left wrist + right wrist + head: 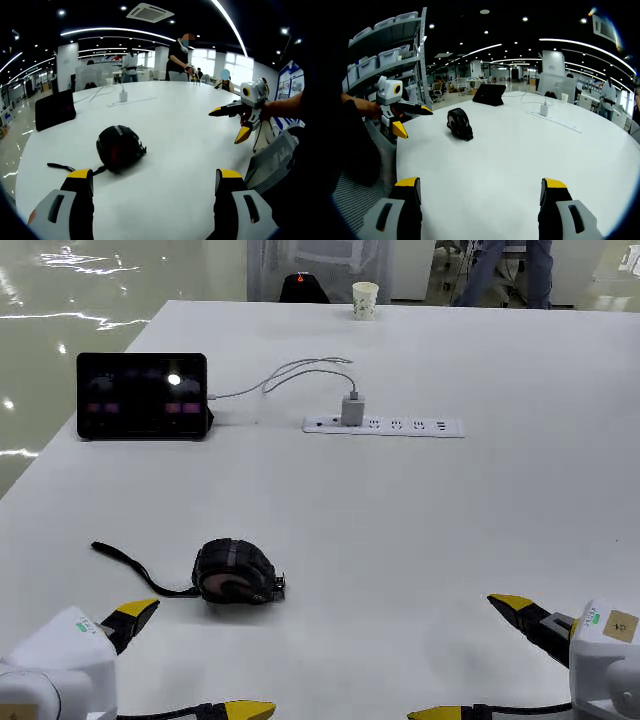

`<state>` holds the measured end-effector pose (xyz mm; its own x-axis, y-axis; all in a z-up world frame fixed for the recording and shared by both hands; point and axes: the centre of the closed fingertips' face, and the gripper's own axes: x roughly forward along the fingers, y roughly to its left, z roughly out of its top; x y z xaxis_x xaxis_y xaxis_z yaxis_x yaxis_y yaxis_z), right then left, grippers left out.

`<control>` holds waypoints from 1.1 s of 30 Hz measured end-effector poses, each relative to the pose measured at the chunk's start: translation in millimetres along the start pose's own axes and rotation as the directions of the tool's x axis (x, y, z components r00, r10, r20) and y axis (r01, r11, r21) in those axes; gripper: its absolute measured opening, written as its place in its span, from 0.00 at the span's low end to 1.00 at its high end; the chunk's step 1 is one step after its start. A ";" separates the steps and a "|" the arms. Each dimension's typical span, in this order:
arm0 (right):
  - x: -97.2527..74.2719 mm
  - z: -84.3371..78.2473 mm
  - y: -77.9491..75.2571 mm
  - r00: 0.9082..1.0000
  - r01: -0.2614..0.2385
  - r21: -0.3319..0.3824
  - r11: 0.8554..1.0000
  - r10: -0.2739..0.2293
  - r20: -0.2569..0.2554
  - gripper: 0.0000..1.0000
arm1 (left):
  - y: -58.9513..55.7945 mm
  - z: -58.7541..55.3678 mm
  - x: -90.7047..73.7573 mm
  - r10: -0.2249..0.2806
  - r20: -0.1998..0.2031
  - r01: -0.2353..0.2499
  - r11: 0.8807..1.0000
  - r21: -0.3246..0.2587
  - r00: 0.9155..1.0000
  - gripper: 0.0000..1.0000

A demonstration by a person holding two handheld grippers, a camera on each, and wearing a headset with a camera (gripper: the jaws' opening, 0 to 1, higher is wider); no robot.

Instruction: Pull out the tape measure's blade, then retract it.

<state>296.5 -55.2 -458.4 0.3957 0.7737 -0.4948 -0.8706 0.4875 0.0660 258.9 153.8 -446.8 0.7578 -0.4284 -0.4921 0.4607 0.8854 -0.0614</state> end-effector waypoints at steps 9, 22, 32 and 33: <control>-0.4 -0.2 0.4 1.000 0.002 0.005 1.000 -0.002 0.000 0.99 | 0.9 -0.5 -0.7 0.001 -0.002 -0.001 1.000 0.004 1.000 0.99; -0.4 -1.6 0.1 1.000 0.001 0.007 1.000 -0.001 -0.003 0.99 | -1.5 0.1 -0.3 -0.015 -0.007 0.015 1.000 -0.002 1.000 0.98; -1.9 -1.9 -1.6 1.000 0.005 0.009 1.000 -0.005 -0.002 0.99 | -2.2 0.4 0.6 -0.027 -0.017 0.027 1.000 0.006 0.999 0.96; -1.9 -1.9 -1.7 1.000 0.005 0.008 1.000 -0.005 -0.002 0.99 | -2.3 0.4 0.7 -0.029 -0.017 0.029 1.000 0.004 0.999 0.96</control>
<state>296.7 -58.2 -459.2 0.3997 0.7705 -0.4966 -0.8662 0.4948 0.0705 258.6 151.4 -446.6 0.7363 -0.4504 -0.5050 0.4840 0.8721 -0.0720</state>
